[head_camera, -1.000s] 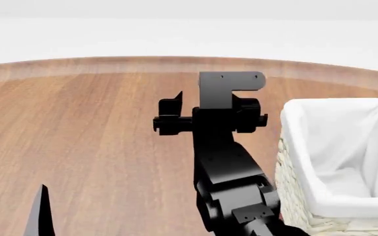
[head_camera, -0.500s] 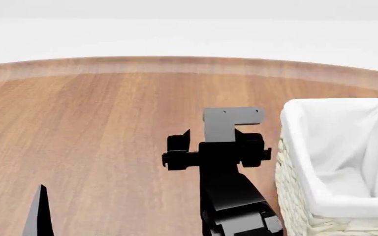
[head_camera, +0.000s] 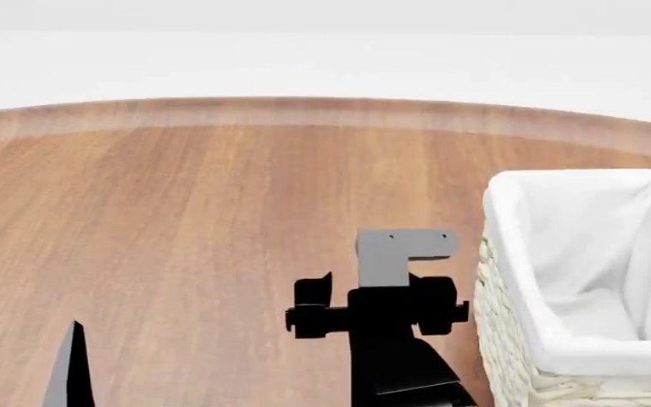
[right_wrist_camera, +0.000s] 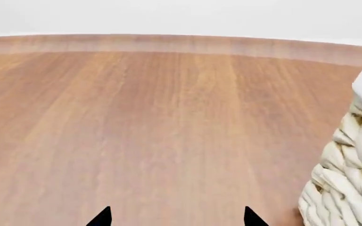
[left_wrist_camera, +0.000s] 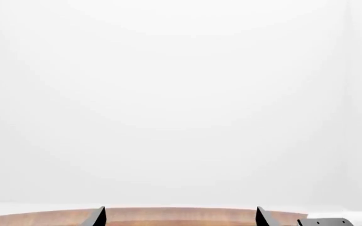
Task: Pick up the cream cheese box, and put it in the basket.
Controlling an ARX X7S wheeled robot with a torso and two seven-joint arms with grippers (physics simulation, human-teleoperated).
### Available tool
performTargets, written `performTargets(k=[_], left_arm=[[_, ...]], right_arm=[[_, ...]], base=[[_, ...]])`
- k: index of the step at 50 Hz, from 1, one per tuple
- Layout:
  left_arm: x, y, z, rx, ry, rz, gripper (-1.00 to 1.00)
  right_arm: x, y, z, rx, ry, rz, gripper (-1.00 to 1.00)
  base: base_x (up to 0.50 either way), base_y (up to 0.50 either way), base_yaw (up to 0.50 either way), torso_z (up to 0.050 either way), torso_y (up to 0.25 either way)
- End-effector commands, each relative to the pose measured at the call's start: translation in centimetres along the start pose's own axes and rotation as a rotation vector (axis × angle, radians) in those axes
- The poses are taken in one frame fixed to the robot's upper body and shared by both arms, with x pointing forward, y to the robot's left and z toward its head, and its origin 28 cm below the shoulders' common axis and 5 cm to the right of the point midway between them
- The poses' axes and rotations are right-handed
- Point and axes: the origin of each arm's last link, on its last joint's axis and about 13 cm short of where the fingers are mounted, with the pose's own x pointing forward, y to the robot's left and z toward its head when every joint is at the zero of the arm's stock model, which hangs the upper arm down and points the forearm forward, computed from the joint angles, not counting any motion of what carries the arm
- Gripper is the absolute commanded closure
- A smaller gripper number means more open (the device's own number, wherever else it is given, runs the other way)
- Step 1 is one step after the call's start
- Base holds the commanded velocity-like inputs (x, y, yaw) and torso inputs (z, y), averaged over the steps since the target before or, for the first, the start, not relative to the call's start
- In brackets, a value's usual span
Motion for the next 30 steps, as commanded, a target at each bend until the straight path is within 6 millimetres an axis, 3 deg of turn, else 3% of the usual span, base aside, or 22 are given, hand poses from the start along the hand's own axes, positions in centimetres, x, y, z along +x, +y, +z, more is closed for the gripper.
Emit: performTargets(k=[1, 30], left_arm=[[0.0, 0.0, 0.0, 0.000, 0.002, -0.005, -1.00], [-0.1, -0.1, 0.0, -0.008, 0.001, -0.013, -1.00]], right_arm=[[-0.3, -0.1, -1.9, 0.002, 0.050, 0.001, -1.00], [-0.5, -0.3, -2.9, 0.009, 0.081, -0.009, -1.00]], base=[[0.00, 0.00, 0.00, 0.000, 0.000], [0.00, 0.00, 0.00, 0.000, -0.009]])
